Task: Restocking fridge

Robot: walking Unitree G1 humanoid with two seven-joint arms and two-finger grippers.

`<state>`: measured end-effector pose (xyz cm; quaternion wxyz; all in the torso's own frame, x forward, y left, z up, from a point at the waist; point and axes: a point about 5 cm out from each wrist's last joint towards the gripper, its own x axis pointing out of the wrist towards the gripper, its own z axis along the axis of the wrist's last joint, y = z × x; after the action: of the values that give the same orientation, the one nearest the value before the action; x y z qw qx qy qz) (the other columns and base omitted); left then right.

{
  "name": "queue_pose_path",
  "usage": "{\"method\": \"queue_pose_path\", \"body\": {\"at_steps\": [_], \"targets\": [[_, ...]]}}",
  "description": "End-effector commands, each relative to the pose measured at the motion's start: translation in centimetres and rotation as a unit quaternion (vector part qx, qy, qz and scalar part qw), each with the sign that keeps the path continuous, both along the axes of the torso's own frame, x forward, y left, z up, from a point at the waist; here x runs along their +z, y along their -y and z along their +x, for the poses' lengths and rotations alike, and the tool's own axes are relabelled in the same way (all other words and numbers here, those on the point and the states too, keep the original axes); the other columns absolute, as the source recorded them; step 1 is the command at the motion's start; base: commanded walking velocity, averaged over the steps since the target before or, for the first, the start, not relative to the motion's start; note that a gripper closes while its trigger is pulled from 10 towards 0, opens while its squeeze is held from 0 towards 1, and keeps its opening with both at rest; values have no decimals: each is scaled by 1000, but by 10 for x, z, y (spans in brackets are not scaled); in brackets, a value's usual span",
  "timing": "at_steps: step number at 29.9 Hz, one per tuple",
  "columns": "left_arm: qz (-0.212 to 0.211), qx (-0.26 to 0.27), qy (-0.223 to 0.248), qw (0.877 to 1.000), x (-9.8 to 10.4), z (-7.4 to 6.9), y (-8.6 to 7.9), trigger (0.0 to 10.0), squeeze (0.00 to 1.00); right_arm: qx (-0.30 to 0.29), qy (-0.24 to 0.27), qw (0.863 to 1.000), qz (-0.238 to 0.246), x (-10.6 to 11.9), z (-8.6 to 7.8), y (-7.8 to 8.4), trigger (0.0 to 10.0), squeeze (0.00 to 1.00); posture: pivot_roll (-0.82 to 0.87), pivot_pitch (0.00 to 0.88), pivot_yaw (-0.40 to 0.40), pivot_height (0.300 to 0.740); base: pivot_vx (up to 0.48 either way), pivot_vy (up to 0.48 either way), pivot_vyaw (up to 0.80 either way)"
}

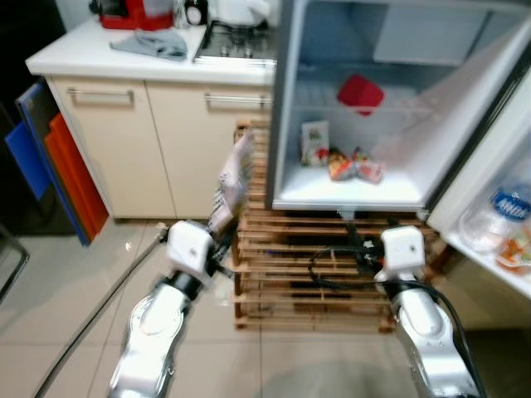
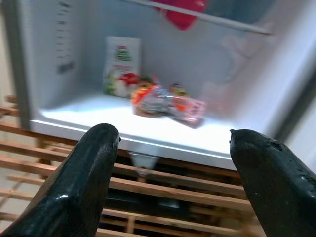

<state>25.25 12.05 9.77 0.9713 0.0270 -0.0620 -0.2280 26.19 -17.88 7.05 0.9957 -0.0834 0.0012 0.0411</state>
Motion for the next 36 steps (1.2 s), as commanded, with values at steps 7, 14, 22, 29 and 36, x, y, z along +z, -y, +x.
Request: {"method": "queue_pose_path", "body": {"at_steps": [7,14,22,29,36], "targets": [[15,47,8,999,7,17,-17,10000,0,13,13,1000,11,5,2,-8,10000,0,-107,0,5,740,256,-221,0],[27,45,12,999,8,25,-16,10000,0,67,-5,997,42,5,-14,-7,10000,0,-106,0,3,740,0,0,0],[36,41,32,998,28,66,-11,10000,0,77,-18,997,2,-13,-50,10,10000,0,-146,0,30,740,0,0,0],[13,39,62,997,52,84,-4,10000,0,79,-11,997,10,-12,-49,5,10000,0,-170,0,45,740,392,0,0],[0,15,96,995,70,90,13,10000,0,83,-7,996,10,-16,-45,4,10000,0,-171,0,39,740,458,0,0]]}}
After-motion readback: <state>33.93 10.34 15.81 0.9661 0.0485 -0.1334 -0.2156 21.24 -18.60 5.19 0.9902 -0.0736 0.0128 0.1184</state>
